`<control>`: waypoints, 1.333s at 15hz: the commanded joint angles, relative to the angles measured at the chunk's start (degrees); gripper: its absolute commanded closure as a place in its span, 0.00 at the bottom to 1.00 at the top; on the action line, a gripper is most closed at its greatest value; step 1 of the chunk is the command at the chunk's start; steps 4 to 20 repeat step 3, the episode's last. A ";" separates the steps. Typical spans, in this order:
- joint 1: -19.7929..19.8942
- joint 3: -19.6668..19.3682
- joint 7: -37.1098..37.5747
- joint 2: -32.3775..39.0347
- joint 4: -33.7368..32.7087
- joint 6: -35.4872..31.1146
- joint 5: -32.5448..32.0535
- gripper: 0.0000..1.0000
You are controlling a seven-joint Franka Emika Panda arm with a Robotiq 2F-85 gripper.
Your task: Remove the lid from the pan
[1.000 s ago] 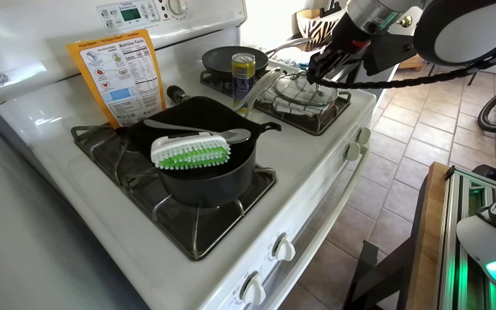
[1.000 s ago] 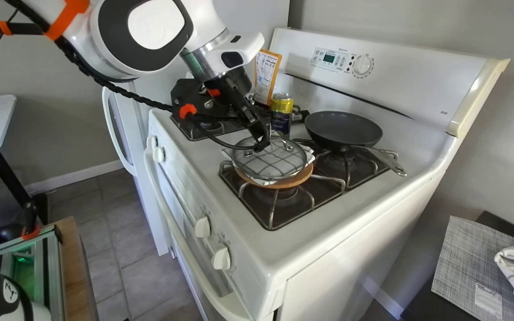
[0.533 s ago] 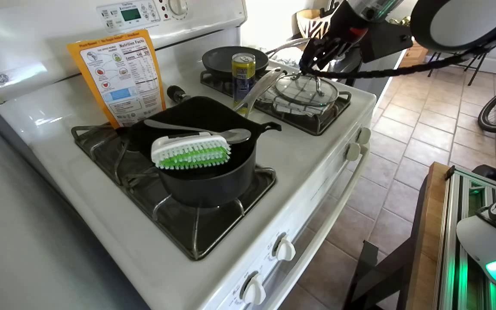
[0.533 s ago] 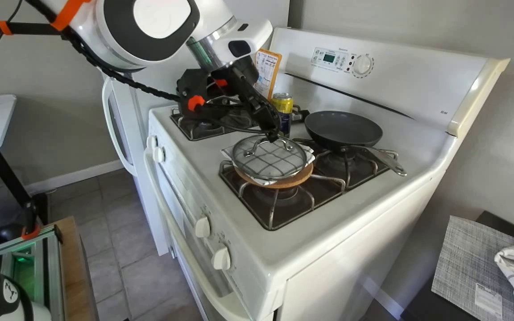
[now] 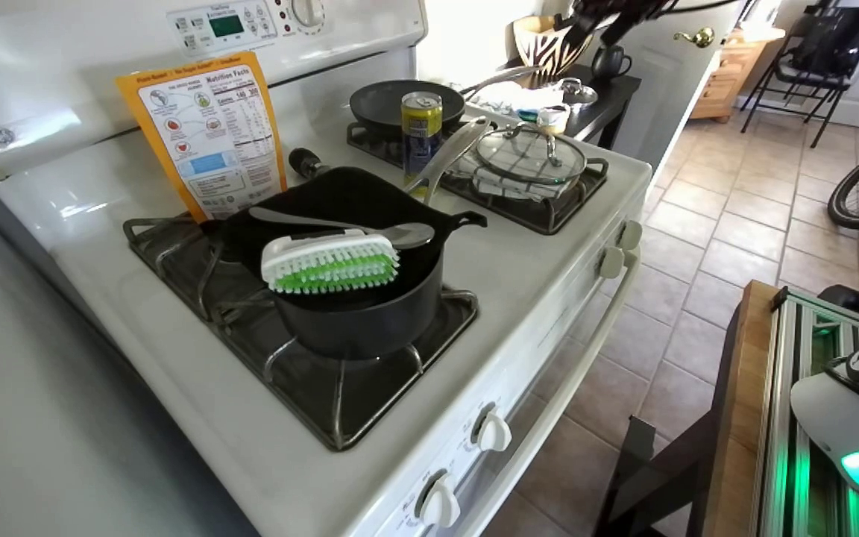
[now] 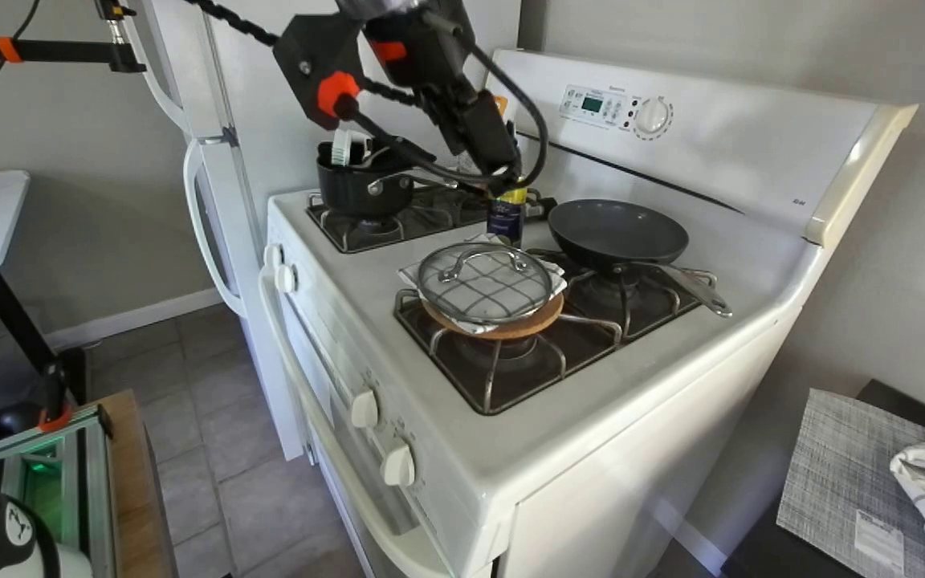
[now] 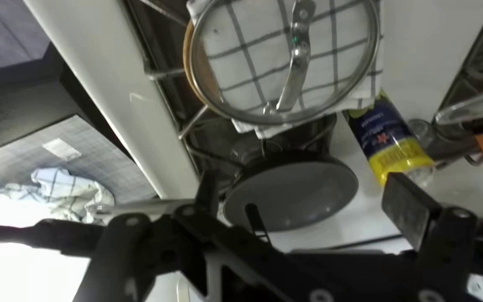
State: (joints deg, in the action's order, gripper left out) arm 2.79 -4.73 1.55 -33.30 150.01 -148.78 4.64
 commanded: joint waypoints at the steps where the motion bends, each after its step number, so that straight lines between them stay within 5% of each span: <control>1: -3.75 -6.35 -6.53 -10.07 -0.24 0.75 5.71 0.00; 2: -1.28 -3.56 -4.14 -5.38 -0.52 0.16 2.95 0.00; 20: -1.87 -4.79 -5.22 -7.55 -0.87 0.19 3.83 0.00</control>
